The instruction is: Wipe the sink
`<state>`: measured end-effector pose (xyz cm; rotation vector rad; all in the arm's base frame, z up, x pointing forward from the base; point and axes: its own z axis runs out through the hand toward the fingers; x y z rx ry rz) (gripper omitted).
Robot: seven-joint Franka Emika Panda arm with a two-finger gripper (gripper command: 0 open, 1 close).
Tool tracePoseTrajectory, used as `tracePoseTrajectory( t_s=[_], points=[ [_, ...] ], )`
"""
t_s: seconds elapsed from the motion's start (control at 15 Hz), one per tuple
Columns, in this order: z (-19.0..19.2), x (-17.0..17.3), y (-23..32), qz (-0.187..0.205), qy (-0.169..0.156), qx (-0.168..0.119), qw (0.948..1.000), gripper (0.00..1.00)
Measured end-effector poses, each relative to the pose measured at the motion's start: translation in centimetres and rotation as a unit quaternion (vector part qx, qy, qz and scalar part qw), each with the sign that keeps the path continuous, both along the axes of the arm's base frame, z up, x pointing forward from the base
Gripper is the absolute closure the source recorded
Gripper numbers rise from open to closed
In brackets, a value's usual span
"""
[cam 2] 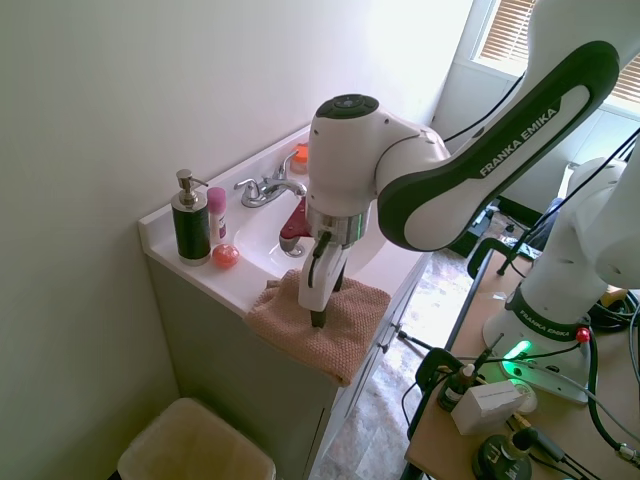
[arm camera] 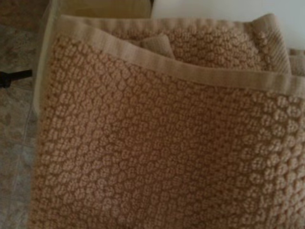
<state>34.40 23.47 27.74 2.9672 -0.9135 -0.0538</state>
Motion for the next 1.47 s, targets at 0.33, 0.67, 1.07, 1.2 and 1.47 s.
tracePoseTrajectory(
  t_s=[0.33, 0.67, 1.07, 1.2, 1.47],
  points=[
    [-2.7, 0.6, -0.1, -0.001, -0.006, -0.012, 0.9999, 1.00],
    [-2.7, 0.6, 0.3, 0.001, -0.008, -0.021, 0.9997, 1.00],
    [-2.3, 1.1, -0.4, -0.015, -0.001, -0.023, 0.9996, 1.00],
    [-2.3, 1.2, -0.5, -0.023, 0.004, -0.019, 0.9995, 1.00],
    [-1.7, 1.5, 0.2, -0.021, 0.008, -0.020, 0.9996, 1.00]
  ],
)
